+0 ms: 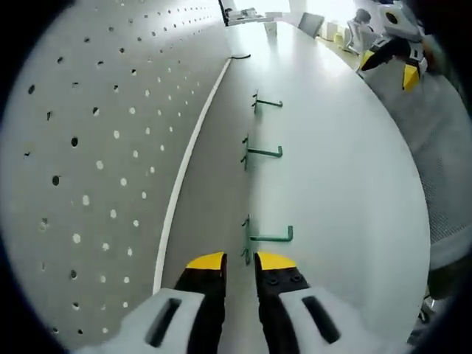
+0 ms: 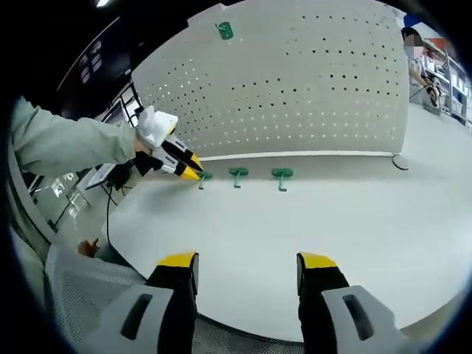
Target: Insert the hook assembly into the mounting plate slot until the hook locks in place.
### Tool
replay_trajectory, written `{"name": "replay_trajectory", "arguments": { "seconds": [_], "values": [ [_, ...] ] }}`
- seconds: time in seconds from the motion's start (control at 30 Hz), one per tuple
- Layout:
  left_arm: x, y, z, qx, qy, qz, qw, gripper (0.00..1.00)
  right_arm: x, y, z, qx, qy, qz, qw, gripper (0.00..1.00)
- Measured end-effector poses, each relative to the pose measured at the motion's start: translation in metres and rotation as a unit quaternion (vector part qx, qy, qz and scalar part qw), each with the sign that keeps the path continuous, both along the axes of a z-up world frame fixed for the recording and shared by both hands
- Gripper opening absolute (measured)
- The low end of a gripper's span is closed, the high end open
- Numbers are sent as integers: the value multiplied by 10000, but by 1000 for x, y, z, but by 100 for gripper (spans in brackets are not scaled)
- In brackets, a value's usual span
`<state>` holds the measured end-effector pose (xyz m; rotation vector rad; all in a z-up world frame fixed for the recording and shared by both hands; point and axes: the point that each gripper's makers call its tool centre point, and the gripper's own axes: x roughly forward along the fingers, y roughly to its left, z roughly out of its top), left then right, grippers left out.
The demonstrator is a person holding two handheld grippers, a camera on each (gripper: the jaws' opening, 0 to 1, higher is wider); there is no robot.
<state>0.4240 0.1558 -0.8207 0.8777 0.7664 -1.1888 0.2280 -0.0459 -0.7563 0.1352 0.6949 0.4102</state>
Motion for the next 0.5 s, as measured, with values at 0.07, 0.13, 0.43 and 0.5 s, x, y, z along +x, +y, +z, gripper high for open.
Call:
{"name": "replay_trajectory", "arguments": {
  "seconds": [0.07, 0.13, 0.43, 0.5],
  "values": [
    [-1, -1, -1, 13, 28, -36, 10000, 15, 0, 0, 0, 20, 11, -24, 10000, 51],
    [-1, -1, -3, 29, 67, -53, 10000, 14, 1, -1, -1, 36, 18, -55, 10000, 51],
    [-1, -4, -6, -10, 196, -49, 9998, 12, 2, -5, 0, 87, 21, -177, 9998, 51],
    [-2, -4, -7, -7, 213, -54, 9998, 9, 2, -5, 0, 88, 21, -182, 9998, 51]
  ]
}}
